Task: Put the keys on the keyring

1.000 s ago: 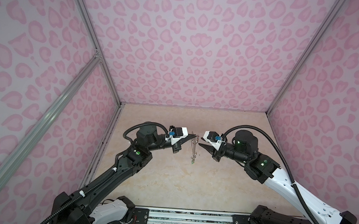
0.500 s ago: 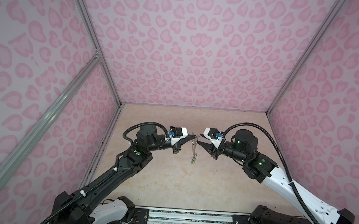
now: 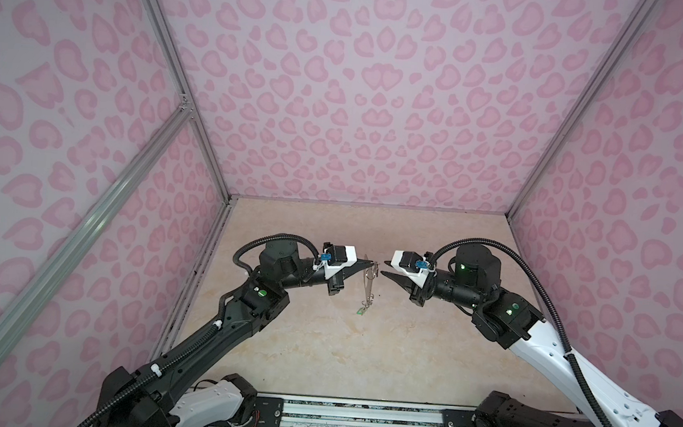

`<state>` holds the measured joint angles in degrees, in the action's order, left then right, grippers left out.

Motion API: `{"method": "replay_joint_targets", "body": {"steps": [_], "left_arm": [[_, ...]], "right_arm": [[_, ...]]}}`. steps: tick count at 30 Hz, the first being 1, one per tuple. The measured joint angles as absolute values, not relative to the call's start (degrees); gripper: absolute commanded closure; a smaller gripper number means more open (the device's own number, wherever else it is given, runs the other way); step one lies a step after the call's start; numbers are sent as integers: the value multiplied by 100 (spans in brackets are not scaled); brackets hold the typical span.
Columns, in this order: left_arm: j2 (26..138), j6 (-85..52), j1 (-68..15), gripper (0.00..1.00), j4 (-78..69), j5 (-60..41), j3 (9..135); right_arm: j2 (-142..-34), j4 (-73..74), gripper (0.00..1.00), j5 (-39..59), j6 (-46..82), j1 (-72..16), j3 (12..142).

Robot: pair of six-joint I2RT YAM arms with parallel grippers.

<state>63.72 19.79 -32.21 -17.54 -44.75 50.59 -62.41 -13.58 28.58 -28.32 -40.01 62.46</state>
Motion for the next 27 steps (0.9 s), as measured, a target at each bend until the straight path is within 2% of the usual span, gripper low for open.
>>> {"method": "replay_joint_targets", "body": {"steps": [22, 27], "left_arm": [[6353, 2110, -3221, 97, -1472, -4611, 5063], [6366, 2130, -3221, 97, -1455, -4613, 5076]], "right_arm": [[-6469, -1601, 85, 2985, -3124, -3999, 6460], [-6506, -1599, 90, 3035, -3122, -3994, 6488]]}}
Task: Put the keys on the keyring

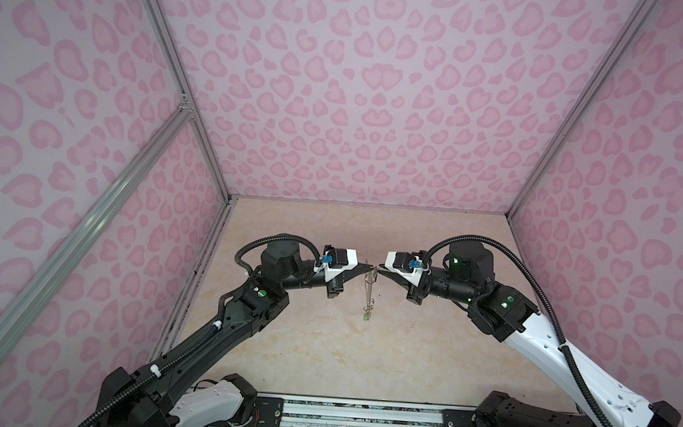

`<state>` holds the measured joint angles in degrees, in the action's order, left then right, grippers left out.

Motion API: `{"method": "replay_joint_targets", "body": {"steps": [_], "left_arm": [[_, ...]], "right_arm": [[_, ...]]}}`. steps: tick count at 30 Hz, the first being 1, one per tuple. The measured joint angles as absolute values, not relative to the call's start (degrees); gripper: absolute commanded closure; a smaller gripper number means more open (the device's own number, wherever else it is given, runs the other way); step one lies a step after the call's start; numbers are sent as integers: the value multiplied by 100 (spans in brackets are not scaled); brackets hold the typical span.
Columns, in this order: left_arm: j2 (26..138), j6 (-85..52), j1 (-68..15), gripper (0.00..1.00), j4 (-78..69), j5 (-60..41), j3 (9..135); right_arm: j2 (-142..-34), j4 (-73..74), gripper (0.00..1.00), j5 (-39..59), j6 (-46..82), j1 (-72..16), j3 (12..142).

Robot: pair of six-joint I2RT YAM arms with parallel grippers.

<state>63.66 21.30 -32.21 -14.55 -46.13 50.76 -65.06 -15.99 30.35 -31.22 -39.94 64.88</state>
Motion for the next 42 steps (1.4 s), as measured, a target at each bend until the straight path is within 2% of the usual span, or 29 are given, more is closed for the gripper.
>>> {"method": "replay_joint_targets", "body": {"steps": [5, 25, 28, 31, 42], "left_arm": [[6383, 2161, -3221, 97, -1345, -4609, 5103], [6560, 2213, -3214, 97, -1372, -4654, 5253], [6582, 2206, -3214, 97, -1374, -4657, 5253], [6582, 2191, -3214, 97, -1378, -4672, 5253], [6565, 2191, -3214, 97, -1378, -4807, 5253]], "right_arm": [[-6584, -1653, 100, 3201, -3111, -3964, 6569], [-6726, -2388, 100, 3157, -3245, -3894, 6726], [-6617, -2344, 86, 3114, -3188, -3892, 6641], [-6471, -2320, 81, 3050, -3159, -3876, 6536], [-6440, -1831, 78, 3162, -2860, -3852, 6460]]}}
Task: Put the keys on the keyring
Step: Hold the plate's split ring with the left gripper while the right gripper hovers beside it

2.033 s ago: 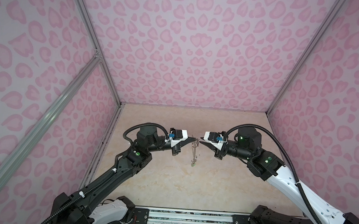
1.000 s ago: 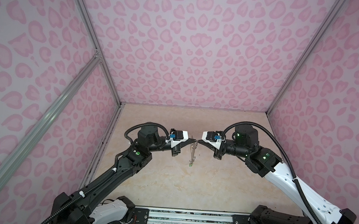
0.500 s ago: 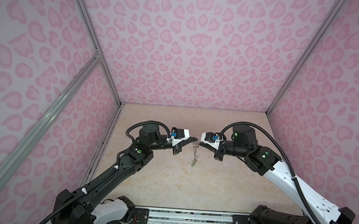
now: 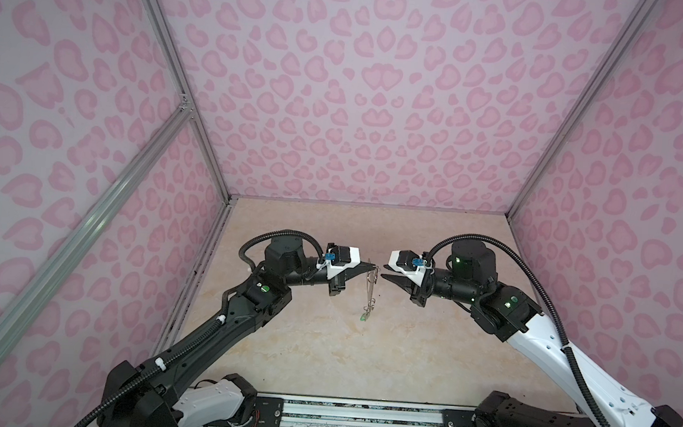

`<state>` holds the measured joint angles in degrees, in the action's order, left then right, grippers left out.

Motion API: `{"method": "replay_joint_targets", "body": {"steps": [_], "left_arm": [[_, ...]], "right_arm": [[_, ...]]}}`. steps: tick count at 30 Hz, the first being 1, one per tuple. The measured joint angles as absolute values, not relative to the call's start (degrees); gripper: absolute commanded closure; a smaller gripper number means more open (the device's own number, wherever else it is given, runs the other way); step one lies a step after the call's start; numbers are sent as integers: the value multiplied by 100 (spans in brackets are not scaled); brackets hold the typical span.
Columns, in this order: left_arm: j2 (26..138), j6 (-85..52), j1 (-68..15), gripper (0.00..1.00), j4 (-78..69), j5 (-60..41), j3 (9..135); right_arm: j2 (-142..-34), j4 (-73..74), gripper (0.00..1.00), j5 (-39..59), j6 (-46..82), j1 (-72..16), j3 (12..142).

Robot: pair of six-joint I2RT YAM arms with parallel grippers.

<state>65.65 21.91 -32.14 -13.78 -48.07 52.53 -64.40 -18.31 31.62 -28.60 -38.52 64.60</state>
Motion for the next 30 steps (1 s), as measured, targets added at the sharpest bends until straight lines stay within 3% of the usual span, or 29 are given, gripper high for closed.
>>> {"method": "replay_joint_targets", "body": {"steps": [14, 24, 30], "left_arm": [[6539, 2193, -3214, 97, -1372, -4925, 5253], [6534, 2217, -3214, 97, -1363, -4958, 5253], [6523, 2215, -3214, 97, -1374, -4945, 5253]], "right_arm": [[-6547, -1610, 86, 3369, -2659, -3852, 6460], [-6619, -1619, 99, 3492, -2655, -3852, 6462], [-6543, -1616, 100, 3448, -2657, -3857, 6445]]}}
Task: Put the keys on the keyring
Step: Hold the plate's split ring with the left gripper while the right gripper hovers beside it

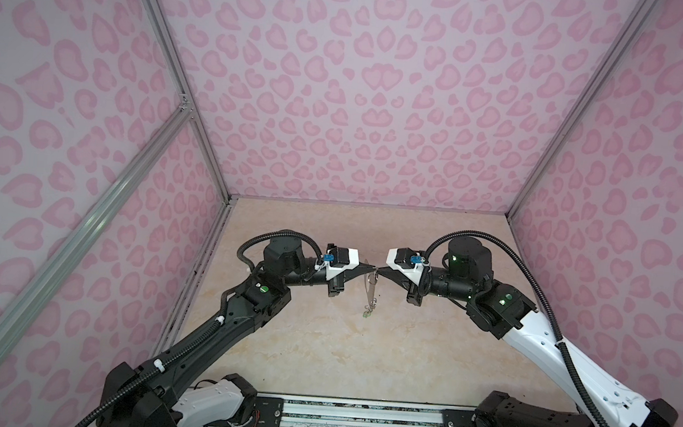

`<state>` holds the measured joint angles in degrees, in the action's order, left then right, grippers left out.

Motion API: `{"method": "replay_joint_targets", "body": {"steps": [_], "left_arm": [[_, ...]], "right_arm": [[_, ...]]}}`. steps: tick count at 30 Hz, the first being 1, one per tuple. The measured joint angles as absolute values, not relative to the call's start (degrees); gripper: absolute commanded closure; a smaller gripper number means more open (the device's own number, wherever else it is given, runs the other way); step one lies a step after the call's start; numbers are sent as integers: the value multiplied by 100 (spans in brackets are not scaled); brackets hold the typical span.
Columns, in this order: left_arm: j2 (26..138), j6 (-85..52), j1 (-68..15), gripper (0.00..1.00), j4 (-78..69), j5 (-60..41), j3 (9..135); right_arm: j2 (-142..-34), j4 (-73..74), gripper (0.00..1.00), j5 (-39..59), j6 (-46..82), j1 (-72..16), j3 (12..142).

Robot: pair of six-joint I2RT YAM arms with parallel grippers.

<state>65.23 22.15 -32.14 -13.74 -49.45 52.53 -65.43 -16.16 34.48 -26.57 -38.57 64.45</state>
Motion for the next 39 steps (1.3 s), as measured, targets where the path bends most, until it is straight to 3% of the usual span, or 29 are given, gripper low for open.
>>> {"method": "replay_joint_targets", "body": {"steps": [21, 28, 39], "left_arm": [[6619, 2106, -3269, 97, -1520, -4799, 5242], [6615, 2108, -3267, 97, -1640, -4755, 5203], [6565, 2108, -3264, 97, -1636, -5122, 5179]], "right_arm": [[-6689, -1920, 100, 2993, -2805, -4156, 6598], [-6464, -1925, 81, 2853, -2827, -4095, 6438], [-6198, -1793, 78, 3284, -2757, -3924, 6322]]}}
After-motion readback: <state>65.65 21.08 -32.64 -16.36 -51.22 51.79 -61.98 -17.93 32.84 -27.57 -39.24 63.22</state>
